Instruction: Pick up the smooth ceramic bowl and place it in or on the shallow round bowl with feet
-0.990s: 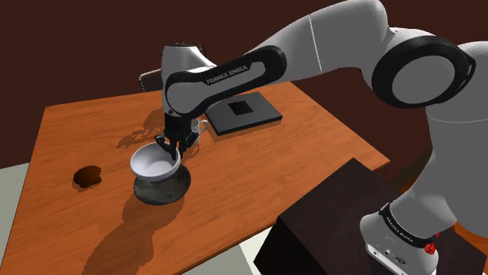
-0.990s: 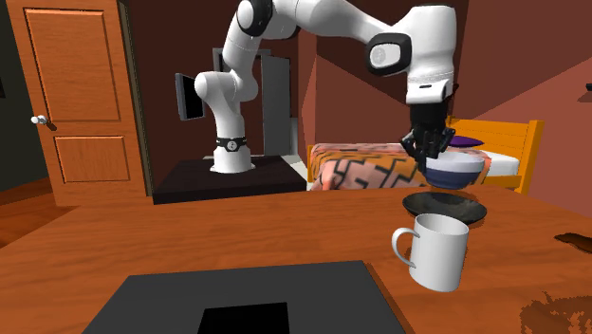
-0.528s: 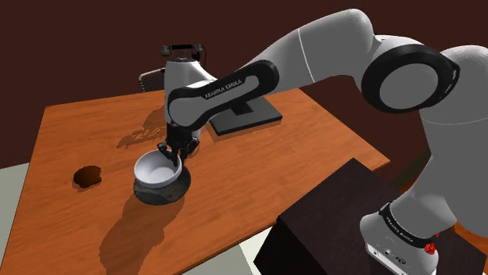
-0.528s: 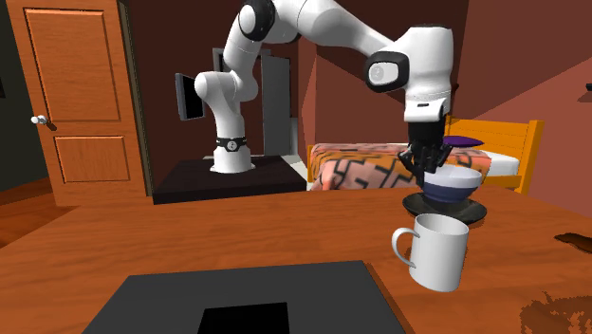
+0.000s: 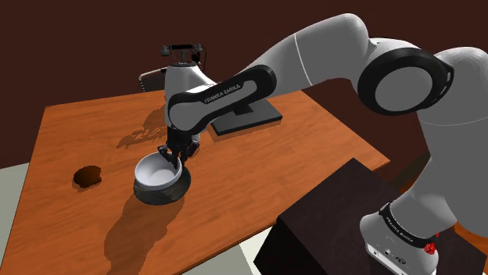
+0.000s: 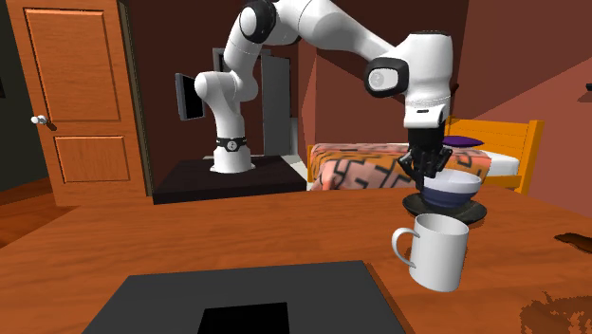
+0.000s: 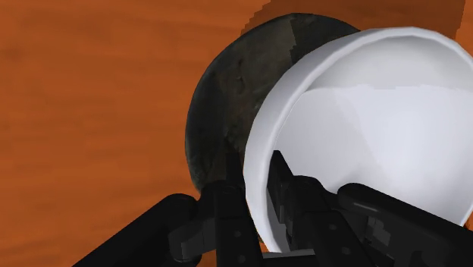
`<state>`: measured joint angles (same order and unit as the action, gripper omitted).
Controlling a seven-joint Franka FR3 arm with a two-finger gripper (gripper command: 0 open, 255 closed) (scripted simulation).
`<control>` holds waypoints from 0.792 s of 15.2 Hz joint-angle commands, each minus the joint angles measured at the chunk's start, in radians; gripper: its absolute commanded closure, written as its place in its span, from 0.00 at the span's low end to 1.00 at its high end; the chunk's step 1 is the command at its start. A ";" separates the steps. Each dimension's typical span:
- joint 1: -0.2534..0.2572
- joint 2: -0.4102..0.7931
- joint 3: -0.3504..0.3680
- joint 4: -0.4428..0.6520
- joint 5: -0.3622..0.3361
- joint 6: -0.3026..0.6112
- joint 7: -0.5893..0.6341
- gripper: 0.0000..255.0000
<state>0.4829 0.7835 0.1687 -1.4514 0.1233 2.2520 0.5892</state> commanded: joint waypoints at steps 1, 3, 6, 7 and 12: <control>0.000 0.000 0.000 0.000 0.000 0.000 0.000 1.00; 0.000 0.000 0.000 0.000 0.000 0.000 0.000 0.00; 0.000 0.000 0.000 0.000 0.000 0.000 0.000 0.00; 0.000 0.000 0.000 0.000 0.000 0.000 0.000 0.00; -0.018 -0.076 0.002 0.003 0.003 -0.080 -0.002 0.00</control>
<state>0.4650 0.7114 0.1703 -1.4575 0.1272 2.1859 0.5852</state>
